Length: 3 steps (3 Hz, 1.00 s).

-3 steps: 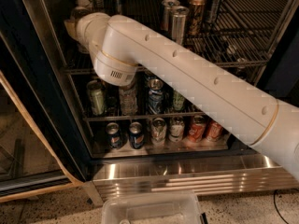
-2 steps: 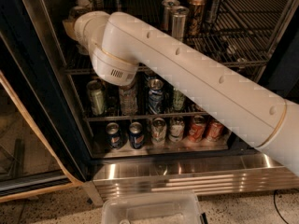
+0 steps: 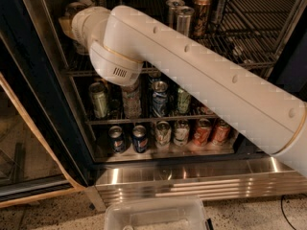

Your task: Pick 7up can from top shelf of fridge

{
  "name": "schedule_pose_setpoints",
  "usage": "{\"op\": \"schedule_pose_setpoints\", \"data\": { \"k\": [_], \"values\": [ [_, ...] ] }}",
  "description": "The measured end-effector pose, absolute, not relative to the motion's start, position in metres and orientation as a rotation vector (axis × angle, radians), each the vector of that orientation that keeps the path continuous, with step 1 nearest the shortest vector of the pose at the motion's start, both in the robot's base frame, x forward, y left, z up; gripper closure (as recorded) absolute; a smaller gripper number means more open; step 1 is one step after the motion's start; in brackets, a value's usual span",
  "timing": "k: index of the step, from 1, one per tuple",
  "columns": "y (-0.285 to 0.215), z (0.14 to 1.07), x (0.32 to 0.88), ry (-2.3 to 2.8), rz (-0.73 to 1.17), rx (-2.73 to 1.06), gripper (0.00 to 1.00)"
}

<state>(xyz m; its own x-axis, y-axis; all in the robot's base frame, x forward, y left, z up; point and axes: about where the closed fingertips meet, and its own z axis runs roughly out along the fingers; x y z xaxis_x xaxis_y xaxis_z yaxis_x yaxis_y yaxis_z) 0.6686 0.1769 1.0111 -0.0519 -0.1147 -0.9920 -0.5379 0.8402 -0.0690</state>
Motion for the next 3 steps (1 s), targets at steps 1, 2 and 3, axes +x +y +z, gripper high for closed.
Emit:
{"op": "schedule_pose_setpoints", "data": {
  "k": [1, 2, 3],
  "values": [
    [0.176, 1.035, 0.642, 1.584, 0.397, -0.535, 1.0],
    [0.173, 1.04, 0.634, 1.581, 0.402, -0.532, 1.0],
    [0.153, 1.029, 0.627, 1.61, 0.436, -0.524, 1.0]
  ]
}}
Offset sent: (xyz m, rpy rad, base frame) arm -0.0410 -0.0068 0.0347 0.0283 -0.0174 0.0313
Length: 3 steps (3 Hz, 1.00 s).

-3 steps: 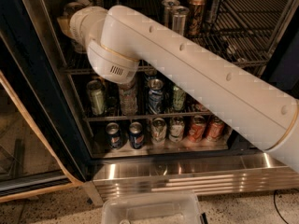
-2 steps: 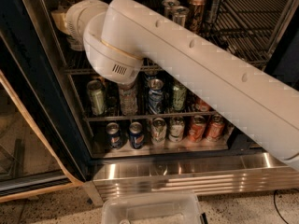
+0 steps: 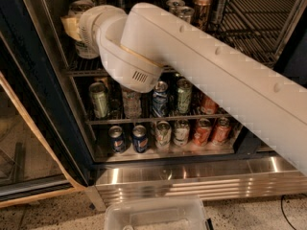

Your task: Pick 7up can from top shelf of fridge

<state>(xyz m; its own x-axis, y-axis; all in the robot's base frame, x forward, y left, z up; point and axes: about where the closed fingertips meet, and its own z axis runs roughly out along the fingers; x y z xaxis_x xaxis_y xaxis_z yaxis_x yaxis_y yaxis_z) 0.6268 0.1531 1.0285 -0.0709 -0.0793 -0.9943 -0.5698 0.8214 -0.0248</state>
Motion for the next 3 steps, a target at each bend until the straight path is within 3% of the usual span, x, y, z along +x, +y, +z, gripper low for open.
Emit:
{"op": "schedule_pose_setpoints", "data": {
  "k": [3],
  "values": [
    [0.133, 1.016, 0.606, 1.634, 0.521, -0.534, 1.0]
  ]
}}
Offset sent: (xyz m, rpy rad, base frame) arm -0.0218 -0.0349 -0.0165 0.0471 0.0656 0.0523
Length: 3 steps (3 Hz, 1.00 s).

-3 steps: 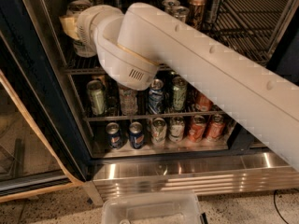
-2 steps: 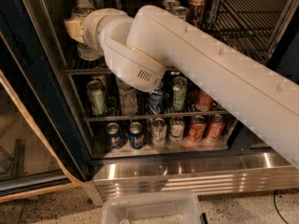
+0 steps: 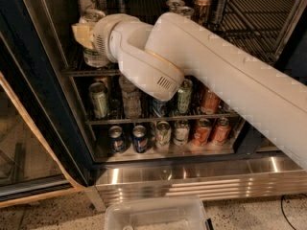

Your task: Pick 7up can from top shelf of fridge

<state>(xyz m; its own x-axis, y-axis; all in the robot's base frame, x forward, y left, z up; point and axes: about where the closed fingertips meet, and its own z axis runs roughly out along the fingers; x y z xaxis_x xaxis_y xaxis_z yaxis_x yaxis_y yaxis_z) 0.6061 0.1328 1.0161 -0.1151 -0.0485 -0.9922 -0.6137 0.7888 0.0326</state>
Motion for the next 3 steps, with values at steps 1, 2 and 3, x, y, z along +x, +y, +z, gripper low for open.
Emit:
{"op": "schedule_pose_setpoints", "data": {
  "k": [1, 2, 3],
  "values": [
    [0.137, 1.024, 0.584, 1.633, 0.543, -0.565, 1.0],
    [0.136, 1.026, 0.578, 1.635, 0.545, -0.57, 1.0],
    [0.119, 1.034, 0.546, 1.633, 0.558, -0.515, 1.0]
  ]
}}
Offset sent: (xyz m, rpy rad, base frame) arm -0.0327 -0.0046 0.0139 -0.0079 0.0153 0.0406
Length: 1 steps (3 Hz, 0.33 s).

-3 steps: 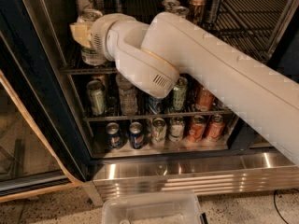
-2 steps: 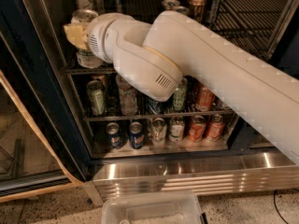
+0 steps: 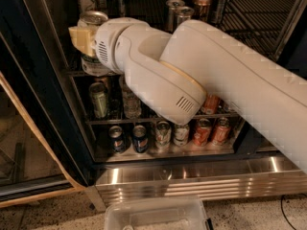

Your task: Pick 7up can from top shelf of fridge

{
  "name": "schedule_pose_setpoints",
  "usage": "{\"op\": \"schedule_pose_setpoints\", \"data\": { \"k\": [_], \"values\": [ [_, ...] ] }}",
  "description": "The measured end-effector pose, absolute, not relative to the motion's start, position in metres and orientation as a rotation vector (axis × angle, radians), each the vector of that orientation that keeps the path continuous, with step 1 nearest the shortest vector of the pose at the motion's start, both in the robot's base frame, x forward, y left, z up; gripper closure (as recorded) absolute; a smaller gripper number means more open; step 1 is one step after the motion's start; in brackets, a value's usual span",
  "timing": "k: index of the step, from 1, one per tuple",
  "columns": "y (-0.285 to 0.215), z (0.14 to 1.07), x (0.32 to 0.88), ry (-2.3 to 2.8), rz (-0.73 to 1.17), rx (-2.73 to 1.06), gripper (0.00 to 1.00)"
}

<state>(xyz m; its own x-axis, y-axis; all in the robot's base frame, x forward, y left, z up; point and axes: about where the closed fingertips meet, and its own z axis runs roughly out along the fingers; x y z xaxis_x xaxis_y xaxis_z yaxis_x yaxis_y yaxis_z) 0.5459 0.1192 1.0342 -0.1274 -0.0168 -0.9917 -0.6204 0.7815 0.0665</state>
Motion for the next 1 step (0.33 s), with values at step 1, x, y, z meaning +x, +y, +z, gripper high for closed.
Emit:
{"op": "schedule_pose_setpoints", "data": {
  "k": [1],
  "values": [
    [0.1178, 1.0344, 0.546, 1.633, 0.556, -0.513, 1.0]
  ]
}}
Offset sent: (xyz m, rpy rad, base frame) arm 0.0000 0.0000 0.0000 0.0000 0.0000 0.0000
